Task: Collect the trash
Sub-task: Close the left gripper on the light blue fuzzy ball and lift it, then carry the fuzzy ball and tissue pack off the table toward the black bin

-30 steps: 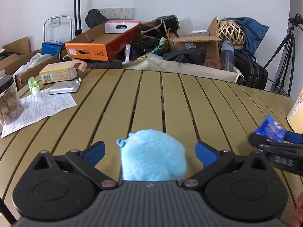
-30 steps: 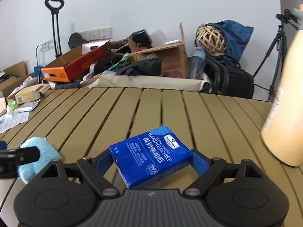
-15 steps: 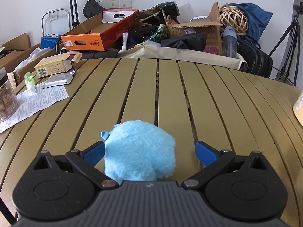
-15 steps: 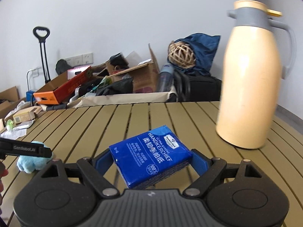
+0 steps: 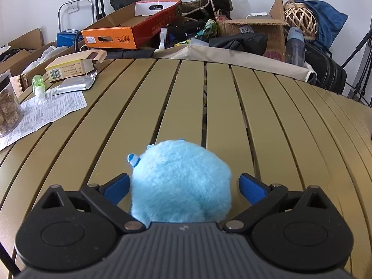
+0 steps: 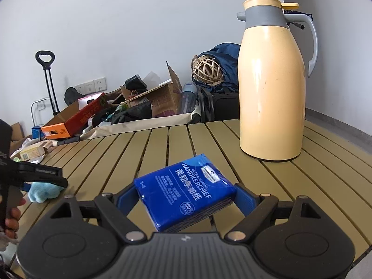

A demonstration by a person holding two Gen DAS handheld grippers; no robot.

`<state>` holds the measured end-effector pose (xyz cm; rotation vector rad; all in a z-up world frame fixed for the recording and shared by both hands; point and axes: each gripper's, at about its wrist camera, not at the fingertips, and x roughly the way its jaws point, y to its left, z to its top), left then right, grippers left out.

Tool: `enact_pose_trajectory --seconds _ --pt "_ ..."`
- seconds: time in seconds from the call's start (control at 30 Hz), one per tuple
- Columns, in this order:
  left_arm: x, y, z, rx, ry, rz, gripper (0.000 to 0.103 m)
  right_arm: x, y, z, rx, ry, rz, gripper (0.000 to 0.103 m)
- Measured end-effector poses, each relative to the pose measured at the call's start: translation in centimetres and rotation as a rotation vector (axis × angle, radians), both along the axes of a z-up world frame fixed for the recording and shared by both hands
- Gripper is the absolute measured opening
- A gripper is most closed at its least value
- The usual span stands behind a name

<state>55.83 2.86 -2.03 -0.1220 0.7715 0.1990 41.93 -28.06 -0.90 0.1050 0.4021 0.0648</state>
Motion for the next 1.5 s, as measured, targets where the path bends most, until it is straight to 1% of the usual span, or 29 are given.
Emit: enact_pose_trajectory --seconds 0.03,0.07,0.1,0.2,0.23,0.3,0.4,0.57,0.73,0.87,1.07,1.3,1.5 --pt "0.0 0.0 -0.2 -0.001 0.005 0.000 0.094 -0.2 0.1 0.0 -0.002 0.000 0.005 0.086" --pt "0.0 -0.2 -0.3 0.014 0.001 0.001 0.088 -0.6 0.3 0.0 -0.006 0.000 0.007 0.086" --pt "-0.2 -0.4 -0.4 0.036 -0.011 -0.003 0.080 -0.8 0.4 0.0 -0.009 0.003 0.010 0.086" --pt "-1.0 -0.7 -0.2 0.043 -0.028 -0.017 0.074 -1.6 0.7 -0.2 -0.009 0.021 0.018 0.086" --pt "-1.3 -0.7 -0.1 0.043 -0.033 -0.022 0.073 -1.9 0.8 -0.2 -0.006 0.028 0.018 0.086" --pt "-2.4 -0.8 0.3 0.042 -0.053 -0.033 0.073 -2.9 1.0 -0.2 0.000 0.031 0.020 0.086" --pt "-5.4 -1.0 1.7 0.039 -0.105 -0.059 0.073 -5.0 1.4 0.3 0.007 0.018 0.031 0.086" --pt "-11.3 -1.5 4.8 0.027 -0.159 -0.094 0.073 -10.5 2.5 1.8 0.007 -0.006 0.047 0.086" --pt "-16.9 -2.0 7.2 0.014 -0.176 -0.132 0.073 -15.5 3.4 3.4 -0.003 0.006 0.060 0.086" --pt "-20.8 -2.4 8.2 0.011 -0.179 -0.162 0.073 -18.0 4.1 3.8 -0.013 0.033 0.074 0.086" --pt "-26.0 -3.1 8.3 0.027 -0.182 -0.206 0.073 -20.8 5.4 3.6 -0.028 0.074 0.101 0.086" --pt "-30.4 -3.4 5.9 0.021 -0.142 -0.237 0.073 -22.4 7.2 2.0 -0.049 0.147 0.134 0.086" --pt "-33.4 -2.7 4.7 0.009 -0.135 -0.242 0.073 -23.8 8.5 0.2 -0.069 0.209 0.165 0.086"
